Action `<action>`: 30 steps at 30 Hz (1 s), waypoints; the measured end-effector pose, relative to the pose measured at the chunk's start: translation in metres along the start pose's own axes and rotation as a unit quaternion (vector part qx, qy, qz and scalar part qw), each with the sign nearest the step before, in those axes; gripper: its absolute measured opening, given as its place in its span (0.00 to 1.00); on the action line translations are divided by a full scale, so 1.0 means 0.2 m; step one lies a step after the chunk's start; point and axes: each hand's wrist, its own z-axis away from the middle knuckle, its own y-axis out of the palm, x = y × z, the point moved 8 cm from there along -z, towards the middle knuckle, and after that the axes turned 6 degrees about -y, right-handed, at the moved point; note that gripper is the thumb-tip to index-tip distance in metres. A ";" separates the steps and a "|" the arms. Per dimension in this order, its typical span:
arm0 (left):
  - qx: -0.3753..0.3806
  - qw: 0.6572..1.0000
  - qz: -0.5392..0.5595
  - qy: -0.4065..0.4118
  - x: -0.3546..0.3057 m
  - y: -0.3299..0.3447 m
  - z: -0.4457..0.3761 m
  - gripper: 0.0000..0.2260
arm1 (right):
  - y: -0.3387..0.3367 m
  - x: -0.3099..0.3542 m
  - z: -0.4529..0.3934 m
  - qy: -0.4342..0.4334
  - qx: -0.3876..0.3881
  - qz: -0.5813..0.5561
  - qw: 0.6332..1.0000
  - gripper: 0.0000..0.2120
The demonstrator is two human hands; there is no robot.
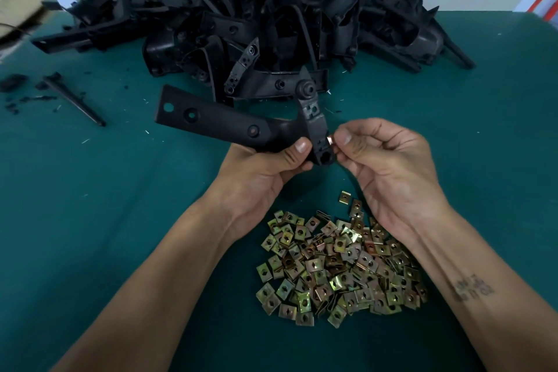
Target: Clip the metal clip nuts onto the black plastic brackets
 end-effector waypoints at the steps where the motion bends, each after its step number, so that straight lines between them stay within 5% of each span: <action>1: -0.003 1.000 0.001 0.000 0.00 0.00 0.00 0.13 | 0.00 0.00 0.00 -0.003 -0.005 0.006 1.000 0.10; 12: -0.039 0.999 0.014 0.008 0.00 -0.03 0.00 0.14 | 0.04 0.00 0.06 -0.096 -0.063 0.055 0.992 0.08; 20: -0.031 0.999 0.042 0.015 -0.01 -0.05 -0.01 0.11 | 0.10 0.03 0.07 -0.144 0.033 0.158 0.976 0.12; 25: 0.013 0.999 0.040 -0.015 0.02 -0.02 -0.01 0.09 | 0.10 0.12 0.08 -0.249 0.056 0.410 0.876 0.16; 30: 0.003 1.000 -0.008 -0.008 0.02 -0.02 0.00 0.10 | 0.15 0.16 0.12 -0.356 0.086 0.506 0.781 0.12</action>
